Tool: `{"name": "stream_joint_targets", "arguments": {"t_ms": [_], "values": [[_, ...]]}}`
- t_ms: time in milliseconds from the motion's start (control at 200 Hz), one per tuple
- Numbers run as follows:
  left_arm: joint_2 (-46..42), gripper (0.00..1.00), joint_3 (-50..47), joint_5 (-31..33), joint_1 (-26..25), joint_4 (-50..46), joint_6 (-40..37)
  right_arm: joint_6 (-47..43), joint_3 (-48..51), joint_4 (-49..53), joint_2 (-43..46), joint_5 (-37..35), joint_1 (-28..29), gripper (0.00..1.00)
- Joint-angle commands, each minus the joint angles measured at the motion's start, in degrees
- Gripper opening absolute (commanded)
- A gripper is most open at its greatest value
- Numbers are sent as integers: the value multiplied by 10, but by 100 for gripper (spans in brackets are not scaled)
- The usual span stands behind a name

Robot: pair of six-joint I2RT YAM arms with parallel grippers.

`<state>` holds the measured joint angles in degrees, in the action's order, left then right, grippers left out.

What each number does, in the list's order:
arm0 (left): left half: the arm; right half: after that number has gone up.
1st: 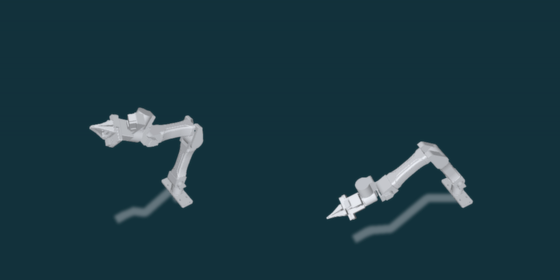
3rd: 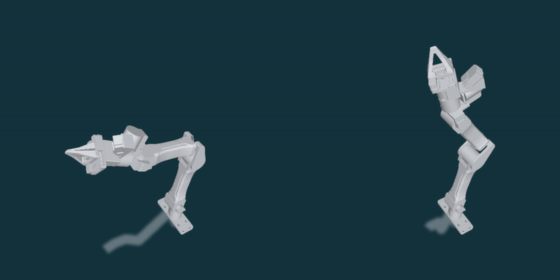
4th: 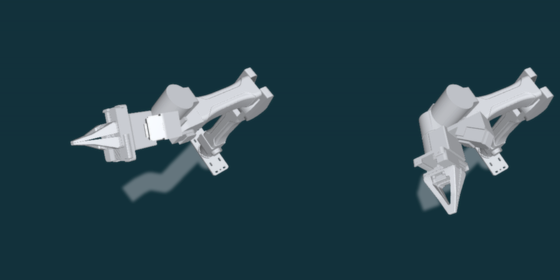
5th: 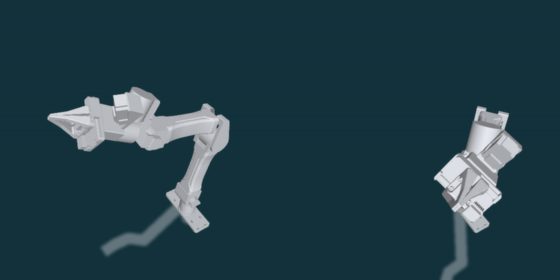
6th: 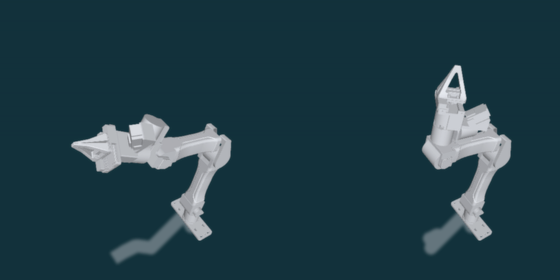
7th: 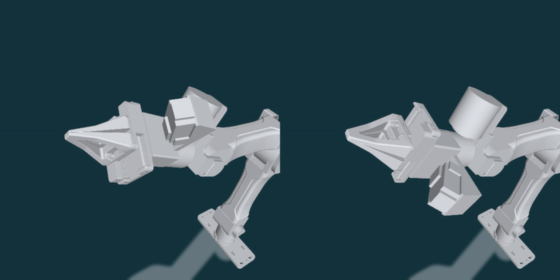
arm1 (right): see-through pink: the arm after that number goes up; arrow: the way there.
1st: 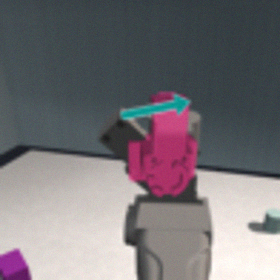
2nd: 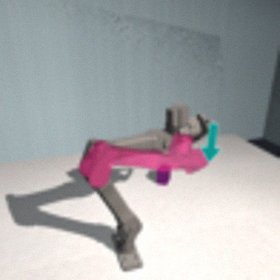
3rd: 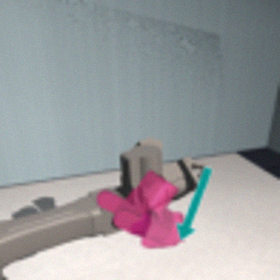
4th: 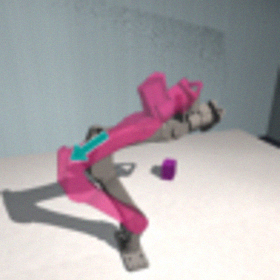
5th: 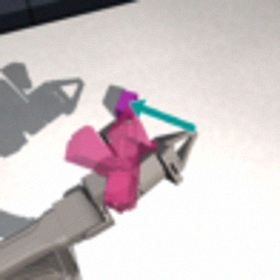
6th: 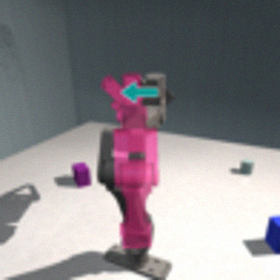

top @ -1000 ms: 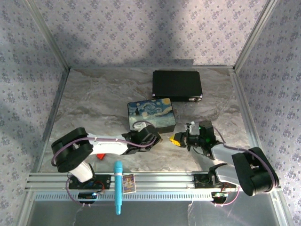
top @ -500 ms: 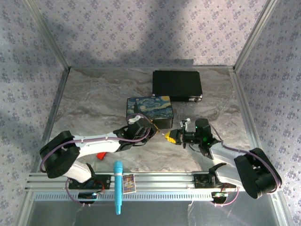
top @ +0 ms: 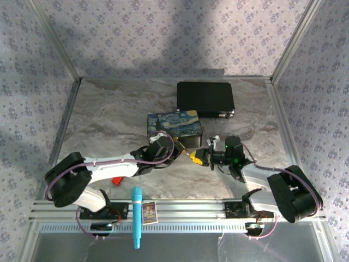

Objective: Unlock the padlock with the key

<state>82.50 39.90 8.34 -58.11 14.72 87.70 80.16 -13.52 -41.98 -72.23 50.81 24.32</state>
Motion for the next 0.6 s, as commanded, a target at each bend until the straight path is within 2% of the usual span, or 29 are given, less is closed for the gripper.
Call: {"name": "stream_joint_targets", "arguments": {"t_ms": [0, 340, 595], "values": [[-32, 0, -1, 0, 3, 39, 6, -1, -13, -19, -3, 4, -1, 0], [-16, 0, 7, -38, 2, 70, 6, -9, -36, -21, -15, 10, -8, 0], [-22, 0, 0, -44, 2, 86, 12, -14, -36, -34, -28, -2, -12, 0]]}}
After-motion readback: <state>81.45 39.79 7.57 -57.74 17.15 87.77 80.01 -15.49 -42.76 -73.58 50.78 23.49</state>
